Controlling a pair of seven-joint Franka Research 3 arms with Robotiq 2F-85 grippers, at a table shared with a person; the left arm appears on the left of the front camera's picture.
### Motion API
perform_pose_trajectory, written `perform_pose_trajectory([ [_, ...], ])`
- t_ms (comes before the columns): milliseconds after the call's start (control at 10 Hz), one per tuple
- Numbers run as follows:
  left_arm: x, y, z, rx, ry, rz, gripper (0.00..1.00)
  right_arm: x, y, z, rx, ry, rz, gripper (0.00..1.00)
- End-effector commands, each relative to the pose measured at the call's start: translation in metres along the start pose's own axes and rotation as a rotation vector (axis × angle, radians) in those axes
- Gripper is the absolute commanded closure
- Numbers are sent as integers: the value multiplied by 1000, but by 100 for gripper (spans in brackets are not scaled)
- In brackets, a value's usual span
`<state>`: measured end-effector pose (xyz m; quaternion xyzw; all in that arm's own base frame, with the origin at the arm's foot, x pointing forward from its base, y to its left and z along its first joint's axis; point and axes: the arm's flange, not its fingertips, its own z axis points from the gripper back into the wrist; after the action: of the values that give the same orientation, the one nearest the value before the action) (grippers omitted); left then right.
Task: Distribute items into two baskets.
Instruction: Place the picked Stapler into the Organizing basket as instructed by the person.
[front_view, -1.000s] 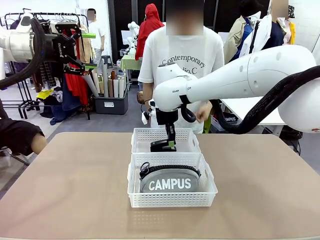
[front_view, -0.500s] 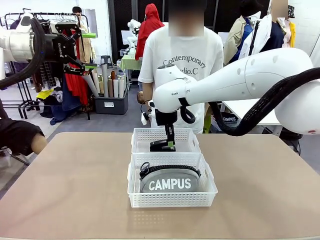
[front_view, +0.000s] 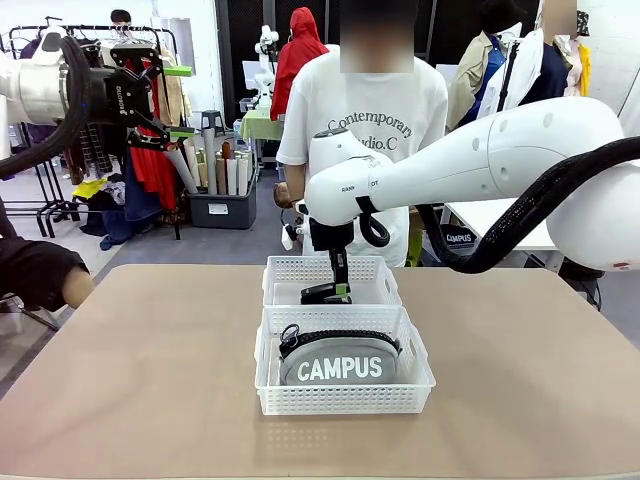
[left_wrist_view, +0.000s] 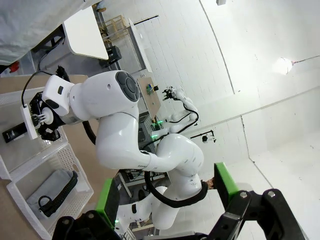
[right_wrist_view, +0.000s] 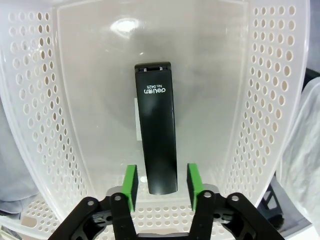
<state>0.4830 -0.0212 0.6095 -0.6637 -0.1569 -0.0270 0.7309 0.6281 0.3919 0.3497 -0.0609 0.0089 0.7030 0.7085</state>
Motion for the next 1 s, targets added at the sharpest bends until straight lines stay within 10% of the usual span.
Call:
perform_pose_trajectory([
  [0,0,-2,0,-2,0,1,0,6,-5,6,-27,39,-24,1],
  [900,0,-2,0,-2,0,1,0,-8,-12,38,57,-55,-59,0],
])
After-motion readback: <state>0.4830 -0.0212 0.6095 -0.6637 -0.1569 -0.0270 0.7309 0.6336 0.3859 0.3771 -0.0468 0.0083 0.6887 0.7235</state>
